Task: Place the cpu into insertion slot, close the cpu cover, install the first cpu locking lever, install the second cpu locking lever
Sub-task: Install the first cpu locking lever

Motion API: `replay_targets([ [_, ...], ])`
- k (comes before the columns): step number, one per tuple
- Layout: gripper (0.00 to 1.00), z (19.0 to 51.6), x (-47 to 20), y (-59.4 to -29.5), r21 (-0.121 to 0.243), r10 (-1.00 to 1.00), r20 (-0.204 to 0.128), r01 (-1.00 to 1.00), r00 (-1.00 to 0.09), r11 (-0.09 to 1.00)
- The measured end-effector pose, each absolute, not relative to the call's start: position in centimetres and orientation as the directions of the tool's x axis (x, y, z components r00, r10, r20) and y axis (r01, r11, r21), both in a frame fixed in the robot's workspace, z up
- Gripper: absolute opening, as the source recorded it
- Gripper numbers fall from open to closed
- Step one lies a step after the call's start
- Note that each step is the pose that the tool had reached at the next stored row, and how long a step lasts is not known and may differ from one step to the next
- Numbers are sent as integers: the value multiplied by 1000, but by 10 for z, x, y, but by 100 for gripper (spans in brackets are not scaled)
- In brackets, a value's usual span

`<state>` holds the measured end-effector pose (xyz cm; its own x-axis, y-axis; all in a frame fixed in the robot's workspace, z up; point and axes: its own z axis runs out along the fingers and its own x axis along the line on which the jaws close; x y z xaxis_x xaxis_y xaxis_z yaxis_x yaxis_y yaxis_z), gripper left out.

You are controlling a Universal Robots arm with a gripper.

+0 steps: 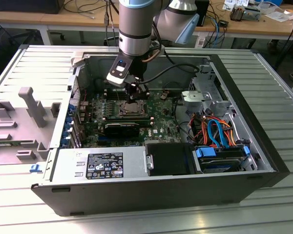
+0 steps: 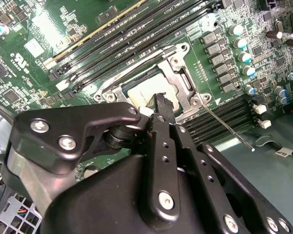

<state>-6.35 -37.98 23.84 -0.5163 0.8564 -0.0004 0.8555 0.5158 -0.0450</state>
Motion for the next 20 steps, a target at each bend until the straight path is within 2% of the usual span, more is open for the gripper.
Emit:
replay_targets([
  [20, 11, 238, -63, -380, -45, 814, 0, 813, -580, 580],
])
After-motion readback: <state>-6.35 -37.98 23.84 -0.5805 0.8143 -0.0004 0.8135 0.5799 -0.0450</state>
